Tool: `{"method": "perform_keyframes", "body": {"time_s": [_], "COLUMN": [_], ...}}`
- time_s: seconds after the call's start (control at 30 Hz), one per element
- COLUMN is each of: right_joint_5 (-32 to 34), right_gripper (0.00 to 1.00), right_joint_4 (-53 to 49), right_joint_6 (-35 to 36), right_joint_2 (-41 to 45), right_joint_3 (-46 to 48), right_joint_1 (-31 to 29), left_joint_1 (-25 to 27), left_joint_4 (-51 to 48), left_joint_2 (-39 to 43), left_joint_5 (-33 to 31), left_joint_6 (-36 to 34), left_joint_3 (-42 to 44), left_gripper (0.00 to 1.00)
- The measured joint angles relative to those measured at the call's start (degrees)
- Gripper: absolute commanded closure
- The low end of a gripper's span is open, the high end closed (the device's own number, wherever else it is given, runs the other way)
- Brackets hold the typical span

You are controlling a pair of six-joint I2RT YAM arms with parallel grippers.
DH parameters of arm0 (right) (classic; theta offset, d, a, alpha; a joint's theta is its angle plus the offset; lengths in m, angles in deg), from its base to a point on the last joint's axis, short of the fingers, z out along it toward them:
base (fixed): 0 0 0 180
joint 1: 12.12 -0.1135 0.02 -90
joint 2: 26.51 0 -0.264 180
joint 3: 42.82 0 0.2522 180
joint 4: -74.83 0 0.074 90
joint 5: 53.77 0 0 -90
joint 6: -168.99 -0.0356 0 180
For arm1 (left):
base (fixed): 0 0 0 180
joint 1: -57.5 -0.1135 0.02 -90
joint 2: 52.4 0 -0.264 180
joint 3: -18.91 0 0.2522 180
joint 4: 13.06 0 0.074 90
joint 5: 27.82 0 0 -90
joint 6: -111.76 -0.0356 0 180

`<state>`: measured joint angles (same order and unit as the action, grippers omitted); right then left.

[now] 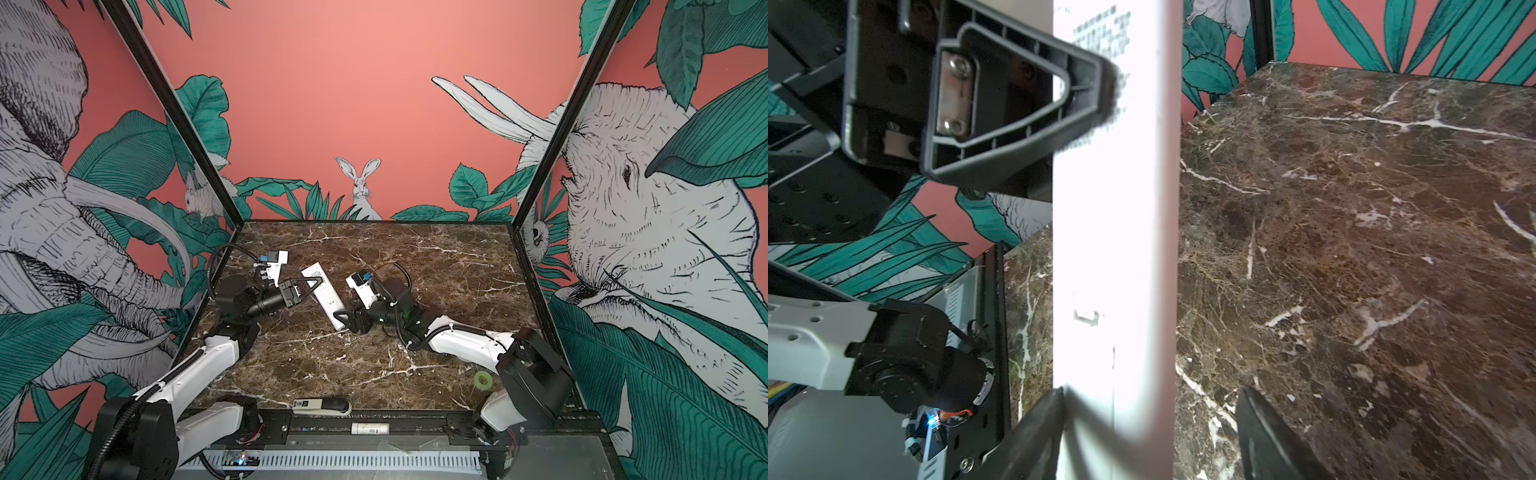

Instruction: Load the batteries into the remote control

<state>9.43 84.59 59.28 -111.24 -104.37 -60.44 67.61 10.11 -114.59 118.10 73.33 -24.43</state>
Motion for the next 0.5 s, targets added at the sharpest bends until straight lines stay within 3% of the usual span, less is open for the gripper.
{"method": "perform_keyframes", "body": {"time_s": [0.37, 0.5], "right_joint_5": [-15.8, -17.5], "right_gripper": [0.82, 0.85], "right_joint_4": [10.2, 11.0], "right_joint_6": [-8.2, -8.9], "right_joint_2": [-3.1, -3.1], "right_joint_3": [-0.1, -0.1], "right_joint_1": [2.5, 2.6], "left_joint_1": [-0.2, 0.0], "left_joint_4": [-3.8, -4.1], "left_joint_2": [3.8, 4.6], "left_joint_5": [3.6, 4.3], "left_joint_6": [-5.2, -5.9], "left_joint_3": [-3.1, -3.3], "left_gripper": [1.00, 1.00]}}
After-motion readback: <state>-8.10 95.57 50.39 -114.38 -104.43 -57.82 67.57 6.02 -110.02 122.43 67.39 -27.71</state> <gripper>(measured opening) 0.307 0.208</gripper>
